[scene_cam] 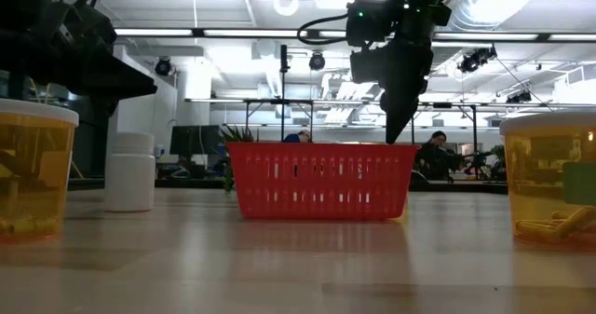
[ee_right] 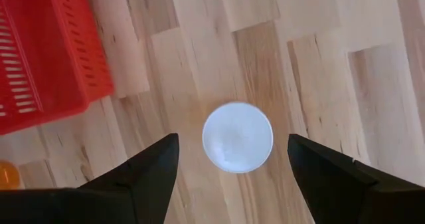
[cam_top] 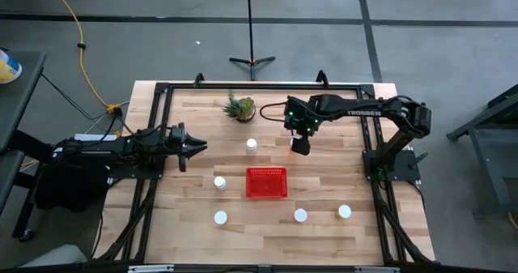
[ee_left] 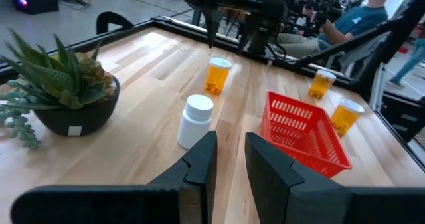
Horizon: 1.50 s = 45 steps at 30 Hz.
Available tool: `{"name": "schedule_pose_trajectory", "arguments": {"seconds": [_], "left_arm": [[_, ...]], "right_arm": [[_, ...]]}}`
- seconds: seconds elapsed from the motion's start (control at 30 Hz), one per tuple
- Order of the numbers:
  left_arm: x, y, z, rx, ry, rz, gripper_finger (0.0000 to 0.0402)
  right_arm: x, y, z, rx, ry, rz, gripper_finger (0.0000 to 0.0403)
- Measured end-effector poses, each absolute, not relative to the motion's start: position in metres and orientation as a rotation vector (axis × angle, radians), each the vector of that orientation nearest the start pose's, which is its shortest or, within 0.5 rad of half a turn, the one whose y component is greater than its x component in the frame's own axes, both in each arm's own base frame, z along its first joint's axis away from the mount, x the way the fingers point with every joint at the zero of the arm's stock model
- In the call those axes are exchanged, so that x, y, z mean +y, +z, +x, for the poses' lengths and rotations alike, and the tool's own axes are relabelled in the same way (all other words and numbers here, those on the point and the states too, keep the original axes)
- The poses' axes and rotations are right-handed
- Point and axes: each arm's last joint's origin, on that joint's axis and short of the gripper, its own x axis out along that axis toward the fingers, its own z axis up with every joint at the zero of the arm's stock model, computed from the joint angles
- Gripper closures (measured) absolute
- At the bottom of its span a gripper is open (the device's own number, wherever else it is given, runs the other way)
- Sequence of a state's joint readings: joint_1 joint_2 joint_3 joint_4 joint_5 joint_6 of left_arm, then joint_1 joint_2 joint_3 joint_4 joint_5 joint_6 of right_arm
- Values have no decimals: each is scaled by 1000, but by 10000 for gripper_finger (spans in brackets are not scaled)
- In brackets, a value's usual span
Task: Pick and place pill bottles into a basket
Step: Put the orange pill bottle into the red bin
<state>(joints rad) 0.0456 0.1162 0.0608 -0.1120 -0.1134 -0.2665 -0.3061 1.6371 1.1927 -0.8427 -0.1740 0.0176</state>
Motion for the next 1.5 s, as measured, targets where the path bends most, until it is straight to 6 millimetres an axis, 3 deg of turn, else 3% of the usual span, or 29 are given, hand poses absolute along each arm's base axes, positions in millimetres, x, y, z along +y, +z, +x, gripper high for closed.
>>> {"name": "schedule_pose_trajectory", "arguments": {"seconds": [0.5,1.0,1.5], "left_arm": [[8,164,101,149,172,-260,286],[8,164,101,149,172,-260,286],[8,164,101,149,171,-260,286]], "right_arm": [[-89,224,303,1214,-272,299,130],[-87,223,298,1261,-312,423,129],[-87,220,299,1263,-333,455,28]]}}
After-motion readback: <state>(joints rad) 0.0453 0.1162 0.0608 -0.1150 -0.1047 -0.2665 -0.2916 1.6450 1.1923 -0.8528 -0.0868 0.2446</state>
